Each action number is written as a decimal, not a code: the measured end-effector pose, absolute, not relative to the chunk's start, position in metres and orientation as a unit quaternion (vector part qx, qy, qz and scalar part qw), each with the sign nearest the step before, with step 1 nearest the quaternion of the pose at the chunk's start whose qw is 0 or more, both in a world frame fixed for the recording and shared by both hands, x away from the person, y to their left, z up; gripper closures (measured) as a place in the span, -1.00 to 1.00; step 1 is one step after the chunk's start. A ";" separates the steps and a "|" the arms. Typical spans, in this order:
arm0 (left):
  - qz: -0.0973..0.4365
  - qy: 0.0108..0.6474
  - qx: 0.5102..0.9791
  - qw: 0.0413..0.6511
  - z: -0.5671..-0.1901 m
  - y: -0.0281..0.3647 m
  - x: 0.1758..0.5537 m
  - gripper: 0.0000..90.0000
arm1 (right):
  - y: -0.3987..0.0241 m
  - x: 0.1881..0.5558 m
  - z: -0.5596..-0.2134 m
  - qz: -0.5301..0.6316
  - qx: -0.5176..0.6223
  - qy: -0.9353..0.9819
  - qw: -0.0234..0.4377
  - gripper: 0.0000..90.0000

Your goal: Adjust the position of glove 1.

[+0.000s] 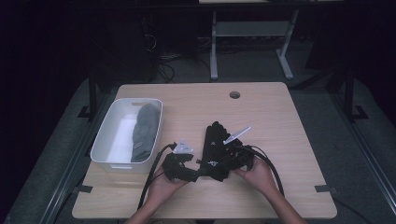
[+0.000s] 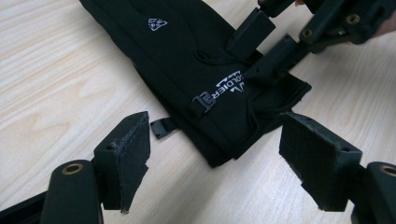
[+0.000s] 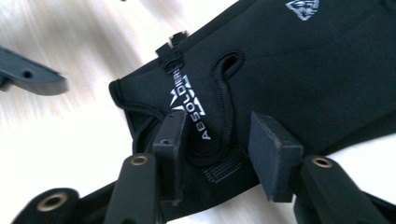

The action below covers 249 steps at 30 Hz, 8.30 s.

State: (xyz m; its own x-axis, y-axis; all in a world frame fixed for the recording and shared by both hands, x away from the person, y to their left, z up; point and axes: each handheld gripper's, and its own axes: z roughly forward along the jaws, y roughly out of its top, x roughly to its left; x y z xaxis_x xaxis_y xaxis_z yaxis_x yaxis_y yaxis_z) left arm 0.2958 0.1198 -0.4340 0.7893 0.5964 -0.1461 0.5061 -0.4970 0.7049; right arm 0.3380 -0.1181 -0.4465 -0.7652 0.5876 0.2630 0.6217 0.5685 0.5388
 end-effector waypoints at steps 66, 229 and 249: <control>0.079 0.314 0.882 0.343 -0.454 0.097 0.319 0.76 | -0.145 0.397 -0.452 -0.371 -0.482 -0.793 0.023 0.70; 0.048 0.346 0.854 0.386 -0.356 0.160 0.349 0.80 | -0.111 0.416 -0.355 -0.468 -0.443 -0.765 0.006 0.72; 0.081 0.370 0.847 0.374 -0.320 0.229 0.345 0.79 | -0.035 0.437 -0.324 -0.477 -0.409 -0.778 0.026 0.72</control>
